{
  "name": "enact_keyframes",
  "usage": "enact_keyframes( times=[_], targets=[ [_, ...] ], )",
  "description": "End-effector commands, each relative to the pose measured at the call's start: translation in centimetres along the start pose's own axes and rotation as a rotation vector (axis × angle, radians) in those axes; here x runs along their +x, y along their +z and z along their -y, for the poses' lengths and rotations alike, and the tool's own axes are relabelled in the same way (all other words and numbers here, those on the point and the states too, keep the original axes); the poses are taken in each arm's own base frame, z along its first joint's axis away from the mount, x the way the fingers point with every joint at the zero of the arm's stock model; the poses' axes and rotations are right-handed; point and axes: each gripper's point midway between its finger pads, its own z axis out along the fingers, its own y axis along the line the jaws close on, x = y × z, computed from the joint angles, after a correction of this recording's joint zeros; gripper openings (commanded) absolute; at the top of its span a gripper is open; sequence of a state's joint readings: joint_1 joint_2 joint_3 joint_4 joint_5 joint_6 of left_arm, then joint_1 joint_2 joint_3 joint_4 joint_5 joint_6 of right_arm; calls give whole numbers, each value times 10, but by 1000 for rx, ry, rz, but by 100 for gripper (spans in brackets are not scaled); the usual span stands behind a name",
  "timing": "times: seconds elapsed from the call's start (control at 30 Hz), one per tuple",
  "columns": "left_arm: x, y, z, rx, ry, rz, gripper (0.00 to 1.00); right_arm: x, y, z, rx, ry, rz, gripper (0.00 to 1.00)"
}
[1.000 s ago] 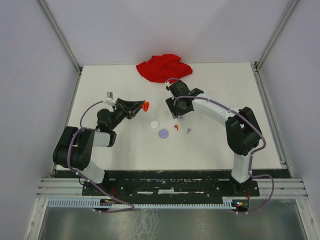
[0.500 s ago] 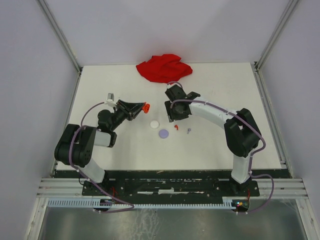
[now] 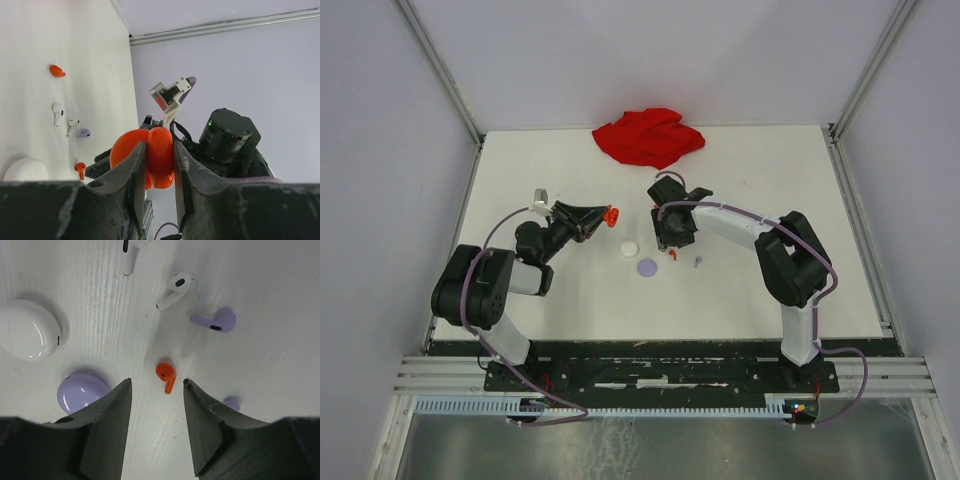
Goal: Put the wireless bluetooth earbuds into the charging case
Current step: Pick up the earbud from the center of the board.
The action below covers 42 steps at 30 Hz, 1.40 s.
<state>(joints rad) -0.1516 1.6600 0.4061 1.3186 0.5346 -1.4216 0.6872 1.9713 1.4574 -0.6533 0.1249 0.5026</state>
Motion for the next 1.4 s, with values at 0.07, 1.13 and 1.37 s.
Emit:
enact_keyframes(
  times=[0.07,1.13,1.37],
  targets=[
    [-1,-3,13,61,8,-7,3,4,7,2,25,19,-8,53],
    [-1,-5,8,73,-21,-12,3,14,27,5,51,22,-52,43],
    [-3,-6,7,72,-23,-8,3,14,30,6,51,28,-53,41]
  ],
)
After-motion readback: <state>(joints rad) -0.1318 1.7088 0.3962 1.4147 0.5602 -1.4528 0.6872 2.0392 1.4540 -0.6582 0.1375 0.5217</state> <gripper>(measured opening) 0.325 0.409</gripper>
